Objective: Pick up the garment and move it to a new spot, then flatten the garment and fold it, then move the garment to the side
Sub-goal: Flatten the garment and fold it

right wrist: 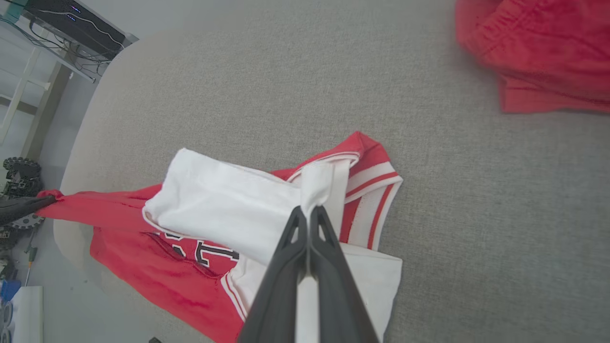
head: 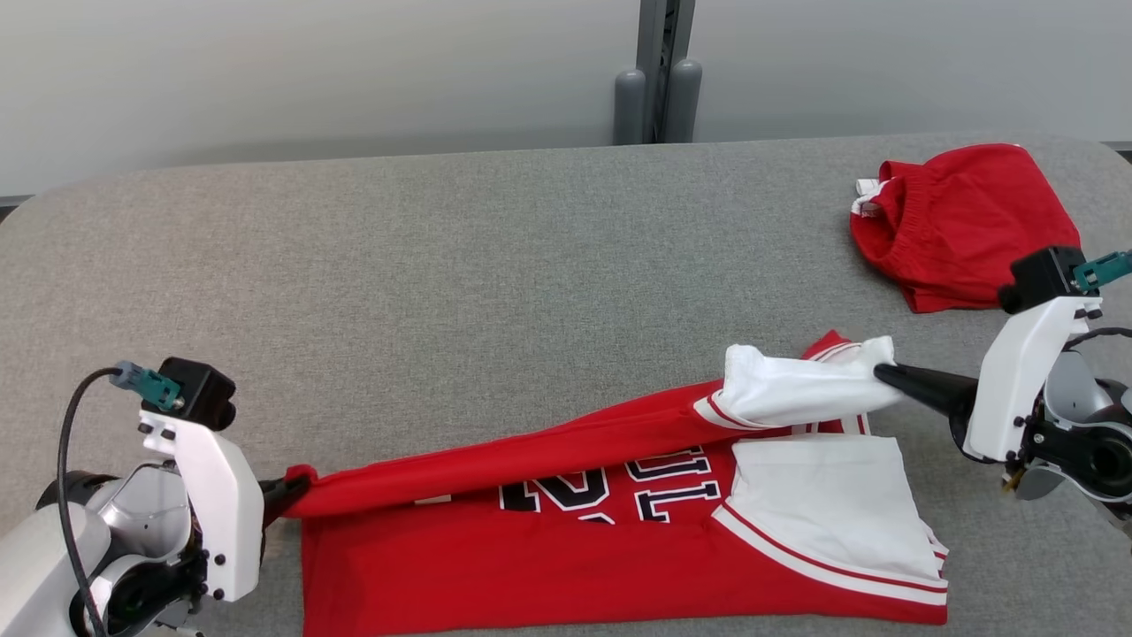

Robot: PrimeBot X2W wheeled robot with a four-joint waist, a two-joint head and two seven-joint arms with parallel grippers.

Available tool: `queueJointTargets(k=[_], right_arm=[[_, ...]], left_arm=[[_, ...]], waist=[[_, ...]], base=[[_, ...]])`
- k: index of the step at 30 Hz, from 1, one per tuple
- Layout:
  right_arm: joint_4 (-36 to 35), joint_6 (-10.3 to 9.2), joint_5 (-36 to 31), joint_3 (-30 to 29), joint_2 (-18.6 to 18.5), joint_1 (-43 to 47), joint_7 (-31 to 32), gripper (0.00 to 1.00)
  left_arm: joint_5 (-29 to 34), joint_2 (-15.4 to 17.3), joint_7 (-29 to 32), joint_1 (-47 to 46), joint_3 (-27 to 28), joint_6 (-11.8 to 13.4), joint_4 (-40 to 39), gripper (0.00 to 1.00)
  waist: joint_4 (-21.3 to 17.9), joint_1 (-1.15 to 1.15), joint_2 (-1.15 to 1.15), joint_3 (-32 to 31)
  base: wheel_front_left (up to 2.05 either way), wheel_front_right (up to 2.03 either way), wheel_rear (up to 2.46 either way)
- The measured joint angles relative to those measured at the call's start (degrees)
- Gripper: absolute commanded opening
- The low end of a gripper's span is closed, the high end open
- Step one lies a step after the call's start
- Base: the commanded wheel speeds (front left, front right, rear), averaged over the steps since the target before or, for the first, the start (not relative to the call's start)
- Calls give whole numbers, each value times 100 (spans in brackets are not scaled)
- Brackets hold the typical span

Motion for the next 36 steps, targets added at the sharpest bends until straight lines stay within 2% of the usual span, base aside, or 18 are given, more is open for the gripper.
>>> queueJointTargets(k=[7, 15, 30, 31, 32, 33, 34, 35, 36], right_arm=[[-282, 0, 77, -14, -102, 98, 148, 0], [-382, 0, 178, 0, -215, 304, 402, 0], [-676, 0, 266, -100, -397, 645, 567, 0], [-676, 0, 266, -100, -397, 645, 567, 9], [-701, 0, 267, -114, -415, 667, 568, 26], [-735, 0, 277, -135, -435, 696, 568, 41], [-776, 0, 286, -146, -453, 734, 568, 60], [-805, 0, 299, -154, -466, 765, 567, 100], [-826, 0, 304, -165, -480, 792, 565, 100]], left_arm=[[432, 3, -233, -123, -109, -47, 230, 0], [512, -16, -100, -140, -272, -191, 392, 0], [517, -77, -40, -208, -415, -291, 595, 0], [517, -77, -40, -208, -415, -291, 595, 6], [506, -85, -21, -203, -421, -291, 604, 29], [492, -94, -15, -185, -425, -292, 609, 69], [472, -104, -11, -152, -430, -291, 612, 98], [452, -113, 1, -118, -433, -291, 621, 100], [427, -122, 22, -101, -439, -291, 626, 100]], waist=[[-39, 0, 0, 110], [-74, 0, 0, 210], [-53, 0, 0, 160], [-53, 0, 0, 160], [-52, 0, 0, 152], [-50, 0, 0, 143], [-47, 0, 0, 134], [-45, 0, 0, 126], [-44, 0, 0, 116]], base=[[0, 0, 0], [0, 0, 0], [0, 0, 0], [0, 0, 0], [0, 0, 0], [0, 0, 0], [0, 0, 0], [0, 0, 0], [0, 0, 0]])
